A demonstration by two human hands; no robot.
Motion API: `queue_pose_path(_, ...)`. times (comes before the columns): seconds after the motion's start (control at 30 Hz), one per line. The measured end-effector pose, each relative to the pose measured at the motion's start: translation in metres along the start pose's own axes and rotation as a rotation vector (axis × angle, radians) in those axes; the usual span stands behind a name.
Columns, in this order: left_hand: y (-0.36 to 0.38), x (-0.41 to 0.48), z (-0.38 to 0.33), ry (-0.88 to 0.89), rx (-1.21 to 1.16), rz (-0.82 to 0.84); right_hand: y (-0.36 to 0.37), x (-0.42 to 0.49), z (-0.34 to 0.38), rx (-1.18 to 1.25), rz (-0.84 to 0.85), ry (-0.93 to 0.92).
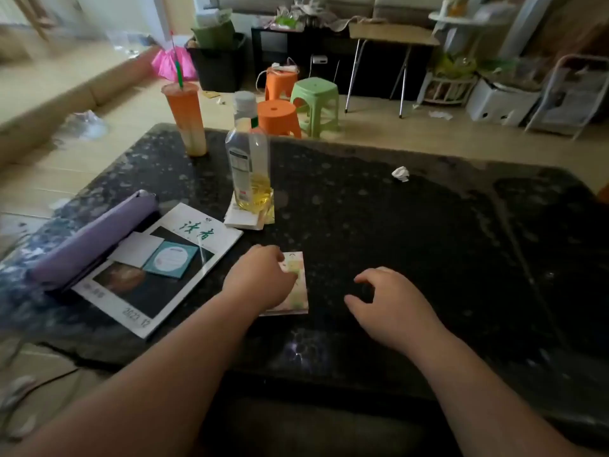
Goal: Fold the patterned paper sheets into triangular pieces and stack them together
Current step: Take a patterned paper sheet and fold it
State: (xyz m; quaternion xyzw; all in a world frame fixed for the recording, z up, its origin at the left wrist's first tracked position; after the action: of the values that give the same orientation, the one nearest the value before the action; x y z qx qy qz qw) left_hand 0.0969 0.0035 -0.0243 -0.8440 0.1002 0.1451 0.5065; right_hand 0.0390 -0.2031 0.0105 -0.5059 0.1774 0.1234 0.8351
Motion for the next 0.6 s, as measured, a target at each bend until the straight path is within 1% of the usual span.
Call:
queue_pose_path(0.1,0.001,0.034,0.017,-0.112,0.020,0.046,0.021,0.046,0.007,0.221,0.073,0.026)
queue_pose_path(0.17,0.002,0.044,0.031,-0.193,0.039,0.098,0.042,0.068,0.015,0.455,0.169,0.083)
queue_pose_path(0.23,0.006,0.051,0.040,-0.219,0.048,0.106,0.062,0.086,0.018,0.661,0.238,0.177)
queue_pose_path(0.3,0.011,0.053,0.038,-0.202,0.052,0.110,0.074,0.100,0.023,0.795,0.263,0.223)
queue_pose_path(0.43,0.016,0.052,0.040,-0.188,-0.024,0.098,0.080,0.110,0.022,0.902,0.252,0.281)
queue_pose_path(0.6,0.011,0.046,0.042,-0.171,-0.096,0.043,0.077,0.100,0.019,0.912,0.245,0.281)
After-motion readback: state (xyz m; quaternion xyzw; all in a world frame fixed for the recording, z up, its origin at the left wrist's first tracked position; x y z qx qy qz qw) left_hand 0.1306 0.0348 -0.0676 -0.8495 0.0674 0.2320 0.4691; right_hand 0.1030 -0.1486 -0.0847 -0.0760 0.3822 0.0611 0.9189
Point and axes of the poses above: each hand's wrist, its own x-axis towards the middle knuckle, its own y-axis out of the palm, z = x × y, the point moved 10 cm from there along x, towards the middle knuckle, and after that the axes turned 7 degrees about z, right-handed, at the moved point
